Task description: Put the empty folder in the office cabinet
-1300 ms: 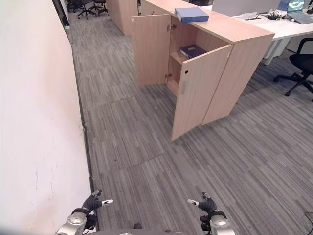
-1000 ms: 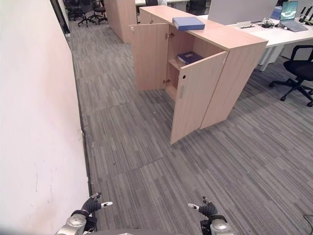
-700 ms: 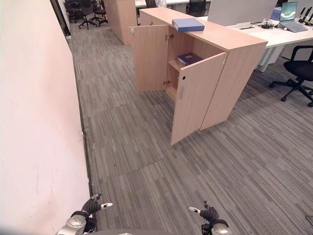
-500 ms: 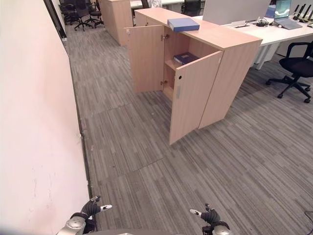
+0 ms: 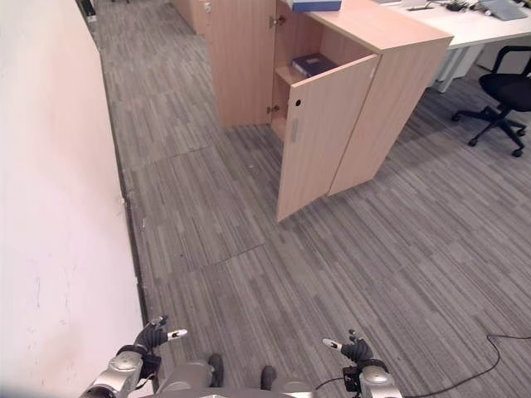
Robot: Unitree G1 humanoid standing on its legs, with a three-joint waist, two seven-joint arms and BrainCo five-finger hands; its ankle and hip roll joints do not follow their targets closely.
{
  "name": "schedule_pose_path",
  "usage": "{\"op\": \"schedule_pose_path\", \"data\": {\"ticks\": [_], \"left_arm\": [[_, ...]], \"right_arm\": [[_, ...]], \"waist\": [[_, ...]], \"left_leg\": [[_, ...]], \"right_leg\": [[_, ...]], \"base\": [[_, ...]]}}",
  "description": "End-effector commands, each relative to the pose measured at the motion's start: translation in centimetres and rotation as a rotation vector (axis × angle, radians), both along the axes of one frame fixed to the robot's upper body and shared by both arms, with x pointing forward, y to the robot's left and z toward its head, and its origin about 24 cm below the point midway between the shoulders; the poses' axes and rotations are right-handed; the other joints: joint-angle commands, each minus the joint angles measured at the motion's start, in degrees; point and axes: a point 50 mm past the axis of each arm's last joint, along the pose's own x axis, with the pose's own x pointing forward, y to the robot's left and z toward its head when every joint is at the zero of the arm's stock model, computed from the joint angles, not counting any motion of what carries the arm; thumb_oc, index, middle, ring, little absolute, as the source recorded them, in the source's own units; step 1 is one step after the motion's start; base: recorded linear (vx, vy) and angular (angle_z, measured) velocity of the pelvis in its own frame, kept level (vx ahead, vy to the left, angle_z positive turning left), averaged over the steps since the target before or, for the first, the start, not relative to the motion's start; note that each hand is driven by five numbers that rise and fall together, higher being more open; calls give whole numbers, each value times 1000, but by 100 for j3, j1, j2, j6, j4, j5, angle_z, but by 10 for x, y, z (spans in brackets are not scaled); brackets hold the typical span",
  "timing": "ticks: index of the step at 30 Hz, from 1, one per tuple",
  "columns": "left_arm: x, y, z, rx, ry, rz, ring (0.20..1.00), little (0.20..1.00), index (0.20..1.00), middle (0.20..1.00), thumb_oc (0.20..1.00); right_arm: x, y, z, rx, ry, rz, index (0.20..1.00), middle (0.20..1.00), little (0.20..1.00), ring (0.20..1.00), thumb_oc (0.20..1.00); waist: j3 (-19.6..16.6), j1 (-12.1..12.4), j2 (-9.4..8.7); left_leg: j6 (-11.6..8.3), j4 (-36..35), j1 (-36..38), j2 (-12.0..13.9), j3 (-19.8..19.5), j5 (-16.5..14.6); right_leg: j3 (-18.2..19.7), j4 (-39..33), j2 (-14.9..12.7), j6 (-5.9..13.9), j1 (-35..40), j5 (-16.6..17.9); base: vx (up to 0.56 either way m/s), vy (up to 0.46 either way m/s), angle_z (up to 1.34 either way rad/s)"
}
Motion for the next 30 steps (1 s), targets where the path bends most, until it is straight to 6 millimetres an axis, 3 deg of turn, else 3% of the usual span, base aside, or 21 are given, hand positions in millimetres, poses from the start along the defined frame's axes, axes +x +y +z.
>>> {"op": "schedule_pose_path", "data": {"ticks": [1,8,11,12,13,14,15,16,17,18,19,22,25,28,30], "left_arm": [[22,-2,12,2,-93,-22,1000,1000,1000,1000,1000],[26,5,16,9,-110,21,1000,1000,1000,1000,1000],[24,9,16,17,-108,30,1000,1000,1000,1000,1000],[24,11,15,31,-102,22,1000,1000,1000,1000,1000],[28,11,18,38,-115,4,1000,1000,1000,1000,1000],[28,11,18,38,-114,4,1000,1000,1000,1000,1000],[27,11,18,46,-110,-13,1000,1000,1000,1000,1000],[27,12,18,46,-110,-14,1000,1000,1000,1000,1000],[27,13,19,53,-110,-30,1000,1000,1000,1000,1000],[28,13,21,54,-118,-37,1000,1000,1000,1000,1000],[31,16,23,56,-132,-35,1000,1000,1000,1000,1000],[35,23,29,65,-159,-18,1000,1000,1000,1000,1000],[38,27,33,68,-181,-2,1000,1000,1000,1000,1000],[39,29,34,69,-185,8,1000,1000,1000,1000,1000],[38,28,33,69,-180,7,1000,1000,1000,1000,1000]], "right_arm": [[6,-17,9,-34,-51,-28,1000,1000,1000,1000,1000],[10,-6,5,-5,-50,-54,1000,1000,1000,1000,1000],[10,-2,4,8,-46,-50,1000,1000,1000,1000,1000],[4,3,1,26,-39,-59,1000,1000,1000,1000,1000],[0,6,-2,43,-25,-74,1000,1000,1000,1000,1000],[0,6,-3,43,-24,-74,1000,1000,1000,1000,1000],[-3,8,-5,58,-13,-91,1000,1000,1000,1000,1000],[-4,9,-5,59,-13,-91,1000,1000,1000,1000,1000],[-3,11,-6,69,-8,-85,1000,1000,1000,1000,1000],[1,12,-5,70,-21,-74,1000,1000,1000,1000,1000],[11,16,-2,77,-42,-60,1000,1000,1000,1000,1000],[32,21,6,93,-113,-61,1000,1000,1000,1000,1000],[46,25,13,97,-169,-43,1000,1000,1000,1000,1000],[49,24,16,92,-187,-39,1000,1000,1000,1000,1000],[44,21,14,86,-175,-56,1000,1000,1000,1000,1000]], "waist": [[-164,114,189],[-107,439,113],[-175,571,48],[-308,553,-19],[-419,549,-64],[-430,544,-76],[-589,562,-189],[-600,563,-202],[-681,578,-315],[-693,604,-363],[-713,654,-404],[-662,761,-363],[-526,719,-172],[-288,485,87],[-201,408,220]], "left_leg": [[-88,-61,-283,213,-114,241],[-145,-759,-1208,495,-209,612],[-184,-752,-1414,709,-89,807],[-195,-698,-1477,785,85,990],[-218,-593,-1460,790,209,1199],[-218,-592,-1469,779,210,1197],[-139,-503,-1417,633,241,1148],[-136,-499,-1425,623,247,1142],[-19,-366,-1381,480,319,973],[42,-282,-1367,415,385,846],[138,-185,-1323,327,490,647],[311,-121,-1176,277,622,302],[508,-122,-822,217,620,0],[619,-348,-164,118,546,-198],[601,-473,155,142,602,-304]], "right_leg": [[230,503,-88,724,248,-832],[834,1007,20,634,739,-1643],[1084,1052,-79,698,1063,-1813],[1047,1090,-210,803,1131,-1821],[1045,1151,-278,889,1050,-1708],[1038,1153,-287,891,1042,-1714],[1034,1219,-440,1133,926,-1225],[1032,1211,-452,1137,922,-1226],[1137,1374,-598,1329,860,-588],[1172,1441,-656,1412,802,-257],[1178,1678,-724,1606,648,300],[977,2326,-754,1880,217,913],[552,3193,-559,1971,-269,1030],[93,3778,-350,1835,-1053,623],[-505,3484,-558,1679,-1459,201]], "base": [[242,57,2],[338,97,-21],[491,285,-64],[618,444,-32],[503,362,-17],[439,328,-22],[226,167,9],[437,344,20],[320,265,33],[448,403,-1],[297,300,-2],[203,244,-26],[217,279,-20],[236,257,-14],[344,122,5]]}}
